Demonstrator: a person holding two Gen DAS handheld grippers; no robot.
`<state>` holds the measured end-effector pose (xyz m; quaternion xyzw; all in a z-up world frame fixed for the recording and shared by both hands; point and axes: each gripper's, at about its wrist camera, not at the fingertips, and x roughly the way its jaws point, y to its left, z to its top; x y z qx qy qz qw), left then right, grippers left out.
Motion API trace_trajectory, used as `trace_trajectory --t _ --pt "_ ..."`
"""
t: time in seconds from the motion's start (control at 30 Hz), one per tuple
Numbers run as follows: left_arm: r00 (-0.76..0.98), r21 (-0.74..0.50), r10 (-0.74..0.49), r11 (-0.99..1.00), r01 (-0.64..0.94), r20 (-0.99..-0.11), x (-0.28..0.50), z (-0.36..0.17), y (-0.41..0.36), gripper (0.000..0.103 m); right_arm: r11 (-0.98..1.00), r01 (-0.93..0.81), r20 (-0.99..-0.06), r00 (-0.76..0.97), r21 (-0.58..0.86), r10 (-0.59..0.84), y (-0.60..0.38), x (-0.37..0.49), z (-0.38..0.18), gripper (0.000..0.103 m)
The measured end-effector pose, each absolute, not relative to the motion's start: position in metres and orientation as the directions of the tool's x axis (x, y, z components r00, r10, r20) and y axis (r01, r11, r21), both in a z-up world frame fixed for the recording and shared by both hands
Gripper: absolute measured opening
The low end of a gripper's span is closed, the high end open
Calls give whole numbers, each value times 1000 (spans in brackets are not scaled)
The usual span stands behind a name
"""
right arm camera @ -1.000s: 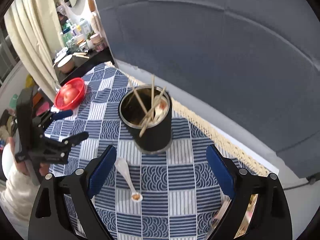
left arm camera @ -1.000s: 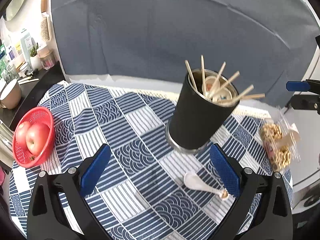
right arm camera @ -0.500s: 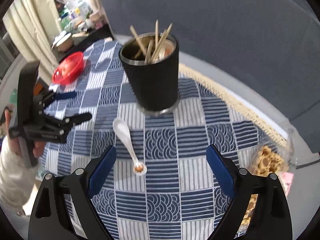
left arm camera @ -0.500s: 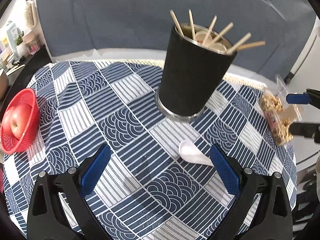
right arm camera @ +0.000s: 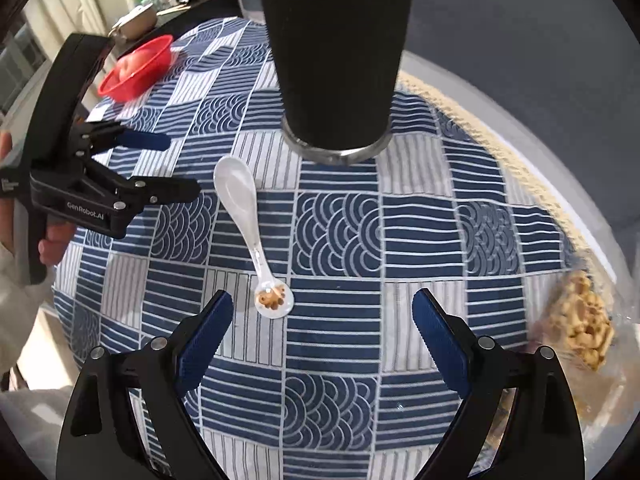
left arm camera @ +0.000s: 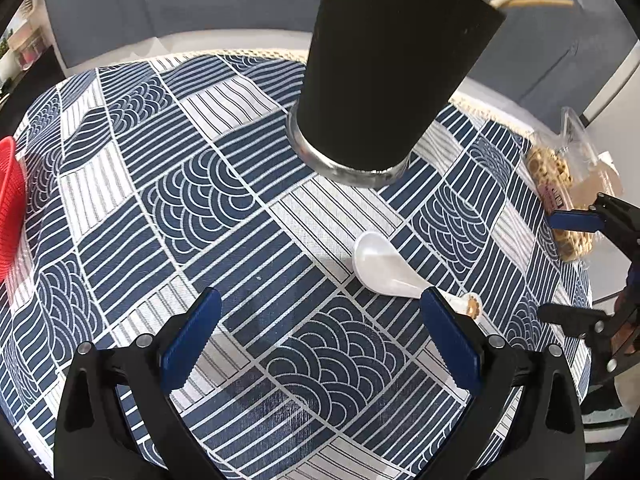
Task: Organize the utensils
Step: 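Lower the open right tool toward the white spoon on the cloth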
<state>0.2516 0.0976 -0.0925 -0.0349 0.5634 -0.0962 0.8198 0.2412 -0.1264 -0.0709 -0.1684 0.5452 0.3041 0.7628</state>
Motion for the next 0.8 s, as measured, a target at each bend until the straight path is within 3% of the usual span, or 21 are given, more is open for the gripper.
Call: trace_trajectory --t 0.4,0.6,0.63,0.73,0.8 --pt "306 -152 -202 972 180 -930 272 -107 88 96 749 -651 -928 192 123 319 -115 242 -110 87" --pt "245 -206 -263 950 235 -933 276 -111 78 72 750 -654 -916 234 100 327 -113 237 -115 87" --pt "234 -219 -276 945 242 -932 276 -111 76 63 747 -659 -916 240 91 323 -113 235 -116 87" --pt "203 -260 -312 933 248 -928 277 -114 74 16 738 -671 -918 249 67 309 -110 232 -121 87" --pt "188 -295 -342 925 240 -921 276 -115 76 15 738 -673 -921 255 51 296 -109 231 -123 87"
